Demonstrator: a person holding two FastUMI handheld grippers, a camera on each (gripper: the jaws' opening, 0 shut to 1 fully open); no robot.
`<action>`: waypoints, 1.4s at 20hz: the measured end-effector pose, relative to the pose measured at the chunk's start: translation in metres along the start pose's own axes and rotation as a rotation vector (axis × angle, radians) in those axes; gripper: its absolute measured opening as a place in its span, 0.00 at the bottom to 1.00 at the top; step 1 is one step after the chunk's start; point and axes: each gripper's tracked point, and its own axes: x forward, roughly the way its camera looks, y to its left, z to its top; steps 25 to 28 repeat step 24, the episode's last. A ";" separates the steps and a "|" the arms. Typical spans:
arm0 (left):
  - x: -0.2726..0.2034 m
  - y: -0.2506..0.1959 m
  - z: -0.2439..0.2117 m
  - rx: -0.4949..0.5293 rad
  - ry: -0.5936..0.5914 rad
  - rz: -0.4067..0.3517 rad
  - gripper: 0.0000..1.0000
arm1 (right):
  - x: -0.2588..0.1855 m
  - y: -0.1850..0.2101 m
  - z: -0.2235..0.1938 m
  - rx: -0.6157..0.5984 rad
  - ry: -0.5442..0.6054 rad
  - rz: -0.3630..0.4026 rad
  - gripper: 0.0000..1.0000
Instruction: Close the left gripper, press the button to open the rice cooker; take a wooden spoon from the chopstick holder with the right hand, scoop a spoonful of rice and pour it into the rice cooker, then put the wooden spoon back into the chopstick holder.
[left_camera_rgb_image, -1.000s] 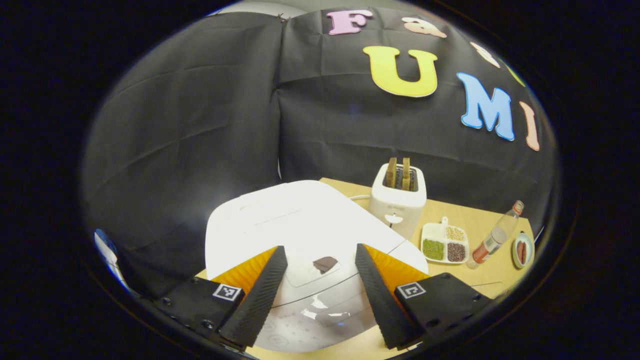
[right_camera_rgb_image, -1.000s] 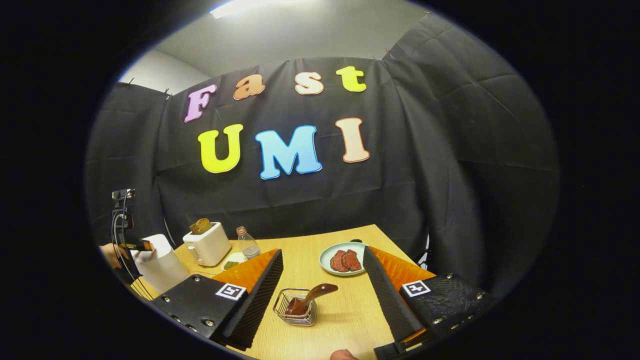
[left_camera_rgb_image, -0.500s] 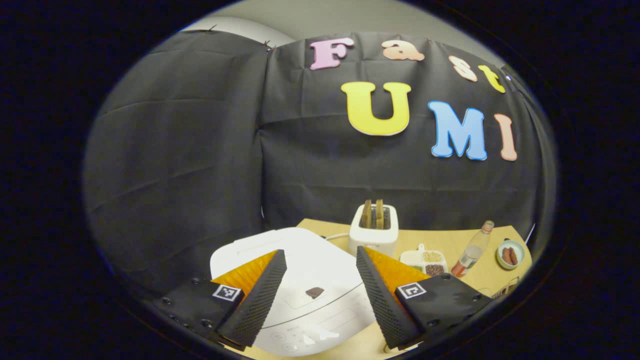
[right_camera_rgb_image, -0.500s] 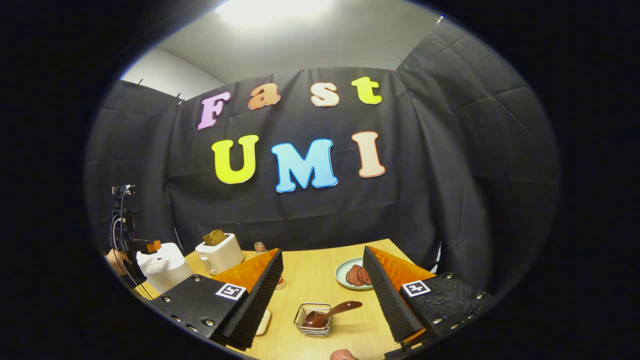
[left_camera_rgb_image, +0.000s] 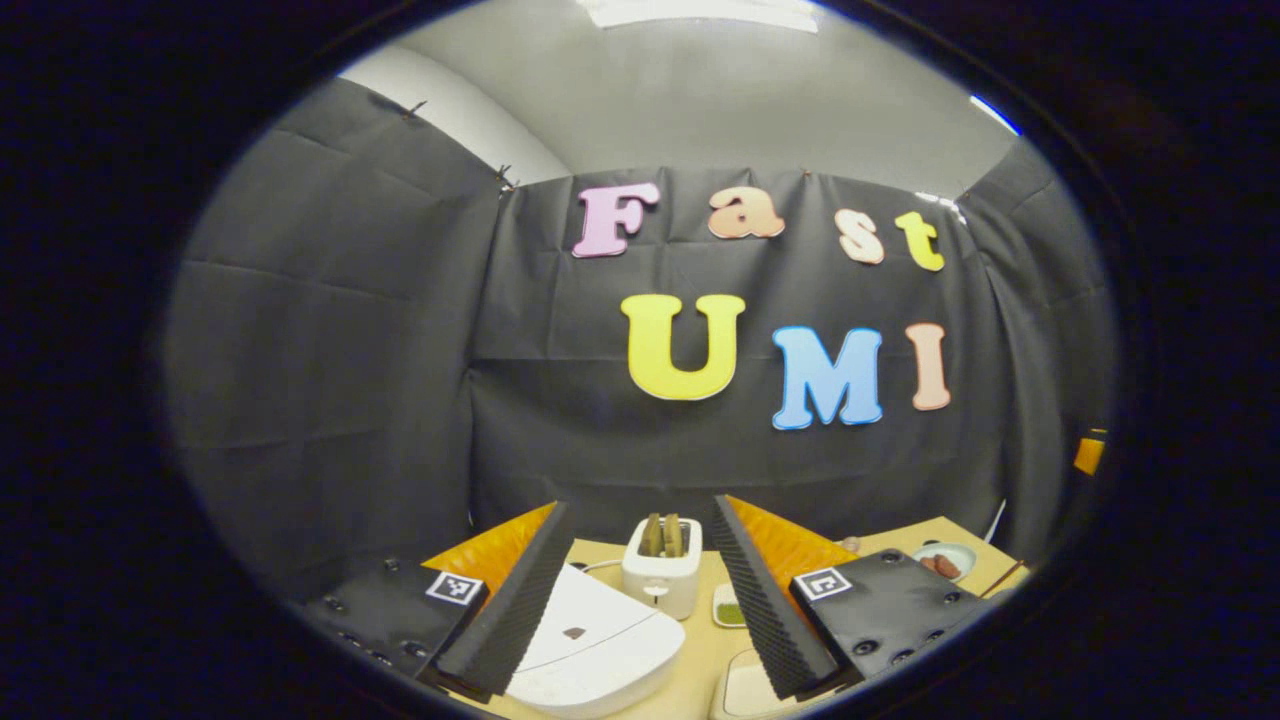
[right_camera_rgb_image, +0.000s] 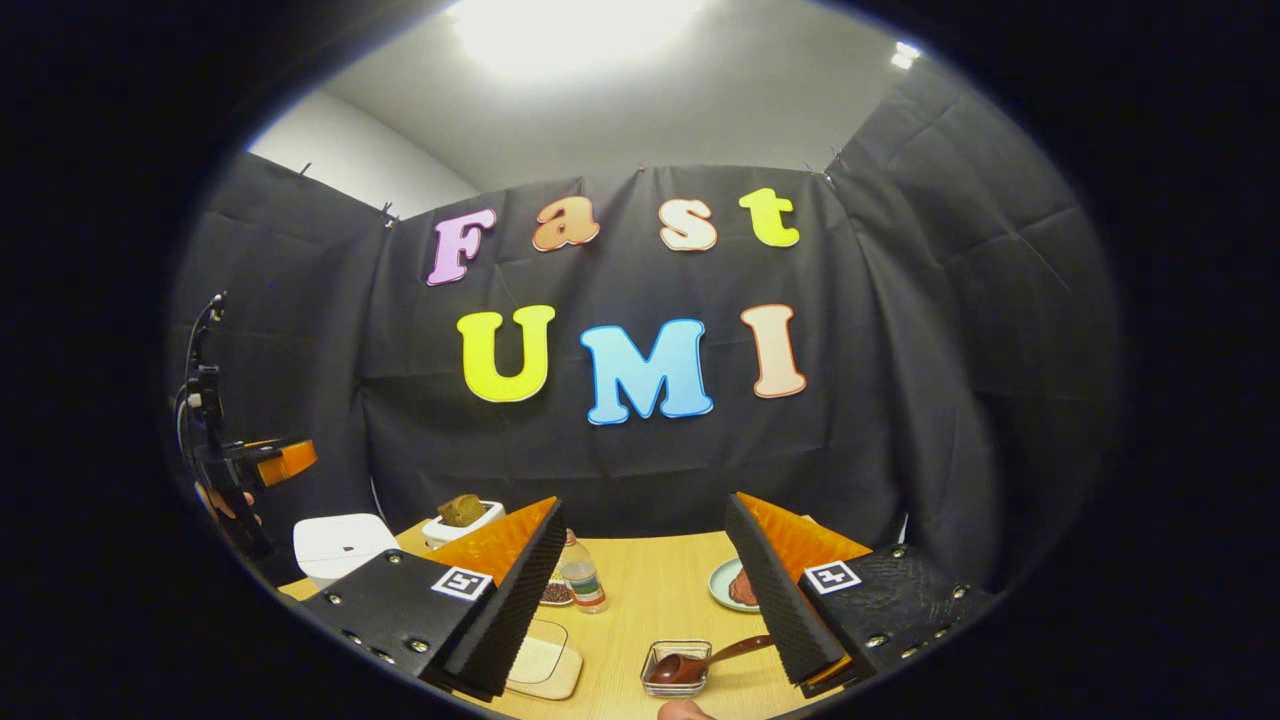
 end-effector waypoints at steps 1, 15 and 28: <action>-0.008 -0.005 0.003 -0.003 -0.009 -0.011 0.99 | 0.000 0.006 0.001 -0.005 -0.010 0.004 0.98; -0.062 -0.053 -0.010 -0.005 -0.067 -0.074 0.98 | -0.006 0.045 -0.005 -0.075 -0.056 0.017 0.98; -0.067 -0.062 0.007 0.008 -0.130 -0.094 0.99 | -0.008 0.027 0.002 -0.035 -0.066 -0.033 0.98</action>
